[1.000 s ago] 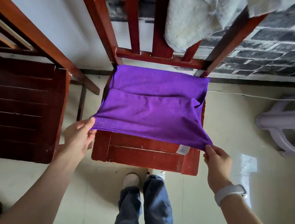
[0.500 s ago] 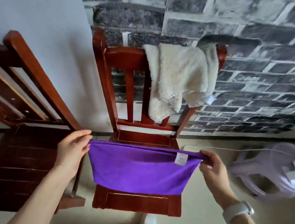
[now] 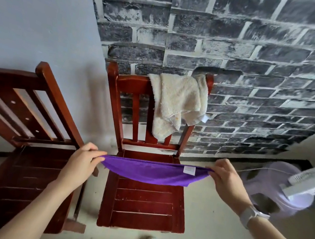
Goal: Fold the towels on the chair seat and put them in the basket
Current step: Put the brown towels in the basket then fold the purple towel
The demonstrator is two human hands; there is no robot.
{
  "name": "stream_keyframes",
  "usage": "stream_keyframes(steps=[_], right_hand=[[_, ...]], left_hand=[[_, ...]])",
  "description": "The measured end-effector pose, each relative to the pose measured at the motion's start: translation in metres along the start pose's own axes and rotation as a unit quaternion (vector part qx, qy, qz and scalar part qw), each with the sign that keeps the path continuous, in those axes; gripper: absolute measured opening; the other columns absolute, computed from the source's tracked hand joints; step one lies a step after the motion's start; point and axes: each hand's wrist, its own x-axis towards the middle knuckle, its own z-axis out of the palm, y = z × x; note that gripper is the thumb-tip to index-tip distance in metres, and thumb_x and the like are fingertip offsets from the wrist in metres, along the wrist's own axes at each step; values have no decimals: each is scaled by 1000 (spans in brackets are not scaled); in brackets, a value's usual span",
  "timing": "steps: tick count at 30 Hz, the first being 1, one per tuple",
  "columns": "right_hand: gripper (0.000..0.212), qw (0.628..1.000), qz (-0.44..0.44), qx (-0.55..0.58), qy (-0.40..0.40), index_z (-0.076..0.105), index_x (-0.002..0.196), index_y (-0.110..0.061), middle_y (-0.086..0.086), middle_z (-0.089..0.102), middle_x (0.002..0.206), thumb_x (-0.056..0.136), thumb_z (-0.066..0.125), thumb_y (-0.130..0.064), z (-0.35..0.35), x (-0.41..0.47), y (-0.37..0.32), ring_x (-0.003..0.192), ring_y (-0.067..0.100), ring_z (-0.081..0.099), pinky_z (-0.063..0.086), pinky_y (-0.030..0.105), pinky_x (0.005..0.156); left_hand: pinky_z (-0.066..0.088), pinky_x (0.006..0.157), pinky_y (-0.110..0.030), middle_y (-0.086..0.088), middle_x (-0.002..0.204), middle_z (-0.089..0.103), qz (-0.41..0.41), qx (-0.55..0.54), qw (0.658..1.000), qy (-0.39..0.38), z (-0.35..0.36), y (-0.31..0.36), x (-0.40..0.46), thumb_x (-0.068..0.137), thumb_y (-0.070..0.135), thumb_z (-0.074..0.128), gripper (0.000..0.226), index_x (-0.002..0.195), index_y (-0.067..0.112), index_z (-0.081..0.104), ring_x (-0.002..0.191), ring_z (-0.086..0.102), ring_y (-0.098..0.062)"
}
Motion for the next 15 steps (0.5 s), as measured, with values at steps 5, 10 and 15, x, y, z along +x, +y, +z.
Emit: stream_keyframes(steps=[5,10,15], right_hand=[[22,995,-81,-52,-9,65,106,-4,14,64,87,84,59,0,-19,-4,-7,80,33,63,54,39,65],[9,992,-97,-83,-5,64,92,-1,14,66,85,85,59,-2,-26,-8,-11,77,35,64,53,40,65],[11,1000,4,0,-6,63,94,-1,12,63,94,87,58,-8,-20,-14,-6,83,31,61,48,40,73]], left_hand=[[38,67,-26,-3,89,60,-16,37,999,-19,-16,6,3,82,11,65,10,90,8,71,75,52,-13],[34,63,-26,5,79,52,-27,63,996,-49,-23,9,2,79,15,68,4,82,14,67,73,50,-15],[40,62,-28,6,79,54,-28,48,994,-91,-26,7,-2,78,19,69,12,76,22,58,76,53,-15]])
